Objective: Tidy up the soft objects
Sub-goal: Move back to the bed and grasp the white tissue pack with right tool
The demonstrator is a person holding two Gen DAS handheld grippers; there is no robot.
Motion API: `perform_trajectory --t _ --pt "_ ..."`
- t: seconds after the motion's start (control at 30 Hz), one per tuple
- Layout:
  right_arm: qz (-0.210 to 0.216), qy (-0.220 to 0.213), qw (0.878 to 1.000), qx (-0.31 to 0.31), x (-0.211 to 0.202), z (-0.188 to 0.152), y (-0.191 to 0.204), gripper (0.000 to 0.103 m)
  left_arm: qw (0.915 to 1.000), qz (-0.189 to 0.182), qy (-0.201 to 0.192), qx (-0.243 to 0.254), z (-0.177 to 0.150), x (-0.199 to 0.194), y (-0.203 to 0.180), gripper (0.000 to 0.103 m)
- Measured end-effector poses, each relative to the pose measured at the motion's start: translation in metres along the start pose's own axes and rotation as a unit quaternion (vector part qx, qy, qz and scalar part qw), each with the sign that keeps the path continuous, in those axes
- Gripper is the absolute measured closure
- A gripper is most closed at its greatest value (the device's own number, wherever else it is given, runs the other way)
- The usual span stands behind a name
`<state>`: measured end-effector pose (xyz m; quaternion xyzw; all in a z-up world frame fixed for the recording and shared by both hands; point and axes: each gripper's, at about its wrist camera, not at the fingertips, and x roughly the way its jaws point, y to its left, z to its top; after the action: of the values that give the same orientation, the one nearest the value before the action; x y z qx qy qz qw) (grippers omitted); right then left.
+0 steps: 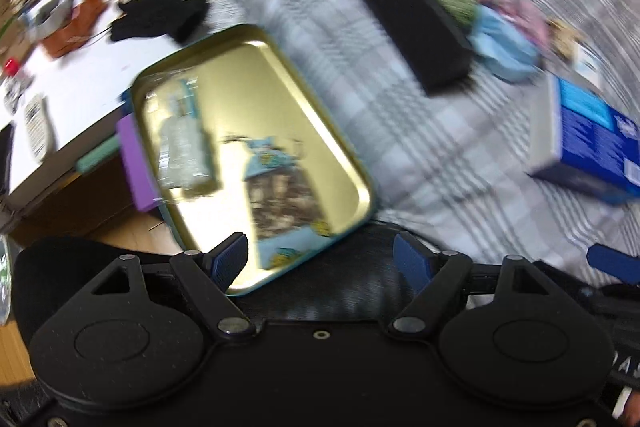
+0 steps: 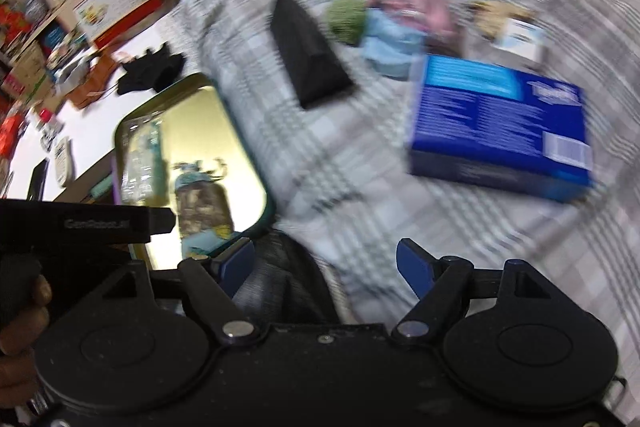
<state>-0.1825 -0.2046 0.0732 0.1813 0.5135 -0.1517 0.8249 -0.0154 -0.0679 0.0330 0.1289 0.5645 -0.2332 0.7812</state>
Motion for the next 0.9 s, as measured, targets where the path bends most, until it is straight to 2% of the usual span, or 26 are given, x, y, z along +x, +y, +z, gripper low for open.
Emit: perform_trajectory --t 0.23,0.47,0.63,0.67,0.7,0.8,0.9 --pt "-0.043 -0.028 0.996 0.078 -0.025 -0.009 -0.085 0.024 0.9962 -0.037 0.004 0.079 0.005 -0.010 -0.067 0.027" --pt "-0.093 -0.064 0.982 0.153 -0.040 0.004 -0.160 0.021 0.9904 -0.061 -0.014 0.123 0.029 -0.023 -0.118 0.024" --pt "-0.114 -0.088 0.974 0.177 -0.037 0.033 -0.192 0.021 0.9881 -0.066 -0.030 0.136 0.055 -0.024 -0.143 0.023" --pt "-0.117 -0.094 0.972 0.178 -0.035 0.041 -0.196 0.018 0.9881 -0.067 -0.030 0.135 0.060 -0.022 -0.146 0.023" --pt "-0.120 -0.099 0.971 0.180 -0.032 0.050 -0.199 0.014 0.9883 -0.068 -0.030 0.133 0.066 -0.021 -0.149 0.023" --pt "-0.123 -0.113 0.968 0.189 -0.018 0.078 -0.207 0.013 0.9893 -0.069 -0.032 0.125 0.081 -0.017 -0.151 0.023" --pt "-0.122 -0.107 0.969 0.185 0.003 0.111 -0.207 0.012 0.9904 -0.060 -0.034 0.120 0.094 -0.011 -0.151 0.023"
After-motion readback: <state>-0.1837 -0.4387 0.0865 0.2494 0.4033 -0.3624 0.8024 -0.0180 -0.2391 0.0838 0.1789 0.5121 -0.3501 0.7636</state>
